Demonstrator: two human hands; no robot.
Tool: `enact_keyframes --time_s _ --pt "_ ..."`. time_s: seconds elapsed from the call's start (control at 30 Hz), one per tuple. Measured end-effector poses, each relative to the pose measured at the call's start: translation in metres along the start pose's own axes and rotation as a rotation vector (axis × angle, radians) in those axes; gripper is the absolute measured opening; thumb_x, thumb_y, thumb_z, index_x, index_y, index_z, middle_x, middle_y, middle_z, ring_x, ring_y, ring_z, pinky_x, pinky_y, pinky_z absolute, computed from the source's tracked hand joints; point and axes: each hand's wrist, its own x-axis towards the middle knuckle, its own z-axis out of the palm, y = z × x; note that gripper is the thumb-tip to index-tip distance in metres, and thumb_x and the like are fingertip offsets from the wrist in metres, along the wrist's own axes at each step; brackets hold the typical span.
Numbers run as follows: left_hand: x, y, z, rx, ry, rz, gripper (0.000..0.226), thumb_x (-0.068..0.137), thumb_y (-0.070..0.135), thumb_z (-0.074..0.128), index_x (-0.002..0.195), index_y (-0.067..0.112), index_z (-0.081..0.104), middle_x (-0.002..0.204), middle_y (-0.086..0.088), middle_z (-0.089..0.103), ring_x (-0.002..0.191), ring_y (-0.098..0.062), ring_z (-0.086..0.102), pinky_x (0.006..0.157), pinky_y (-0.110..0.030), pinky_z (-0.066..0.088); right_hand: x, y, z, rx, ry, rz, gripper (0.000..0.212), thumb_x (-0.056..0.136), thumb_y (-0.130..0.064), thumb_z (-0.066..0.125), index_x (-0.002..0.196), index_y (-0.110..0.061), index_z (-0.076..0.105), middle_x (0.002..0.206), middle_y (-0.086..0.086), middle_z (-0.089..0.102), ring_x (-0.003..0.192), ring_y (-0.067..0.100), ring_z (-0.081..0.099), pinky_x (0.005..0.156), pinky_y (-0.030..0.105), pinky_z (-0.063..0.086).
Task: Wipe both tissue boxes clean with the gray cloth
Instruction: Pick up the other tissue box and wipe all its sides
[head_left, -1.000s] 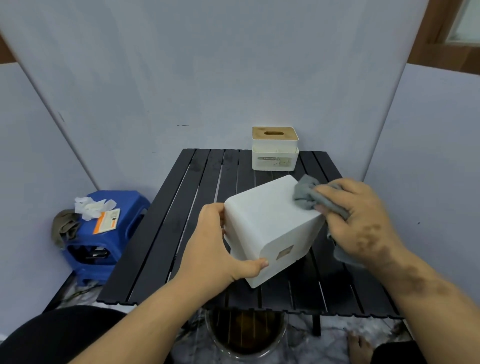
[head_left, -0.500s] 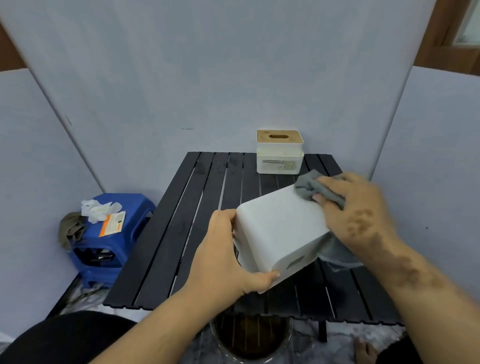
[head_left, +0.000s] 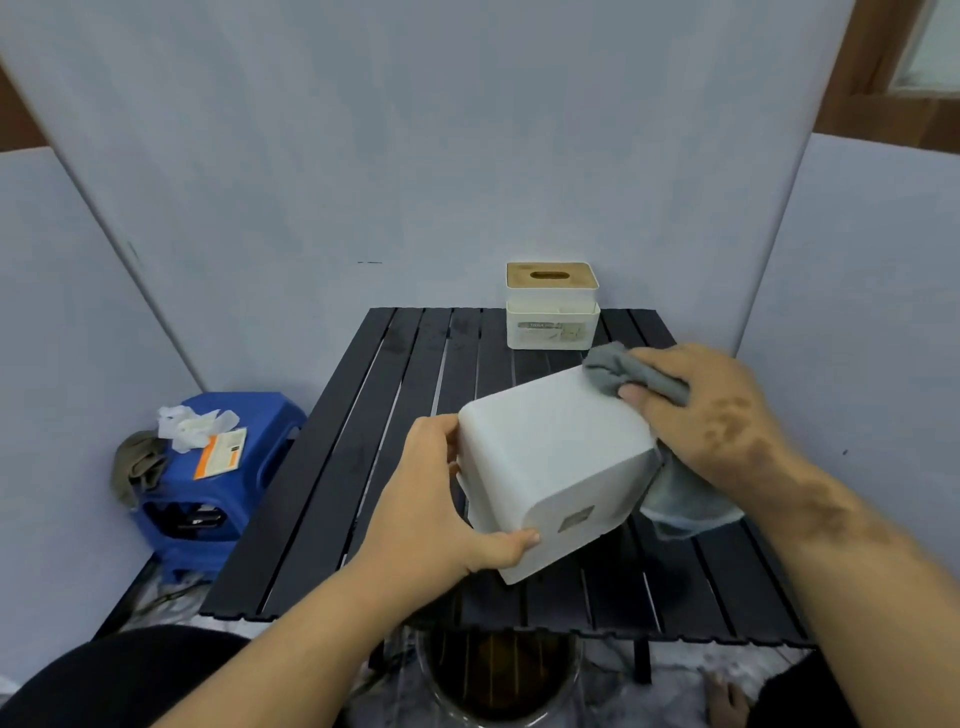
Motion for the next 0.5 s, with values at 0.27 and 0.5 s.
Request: enact_keyframes --time_s 0.27,0.5 --pt "0.005 -0.002 -0.005 -0.009 -0.041 -0.073 0.103 0.055 0.05 0.095 0.137 0.042 0.034 0.132 0.034 0.043 0.128 0.014 0.042 0.103 -0.015 0.036 -0.022 0.014 -0.03 0.128 -0.144 -0.03 0.039 0.078 -0.024 0.083 0.092 -0.056 0.065 0.099 -0.014 0.068 0.093 -0.001 0.062 0.078 0.006 0.044" --pt "0.005 0.012 -0.014 0.035 -0.138 -0.13 0.14 0.061 0.049 0.095 0.158 0.044 -0.005 0.156 0.025 0.024 0.146 0.002 0.026 0.125 -0.034 0.024 -0.04 0.022 -0.067 0.115 -0.291 -0.073 0.031 0.07 -0.023 0.088 0.089 -0.044 0.075 0.089 -0.013 0.07 0.086 0.006 0.067 0.077 0.02 0.051"
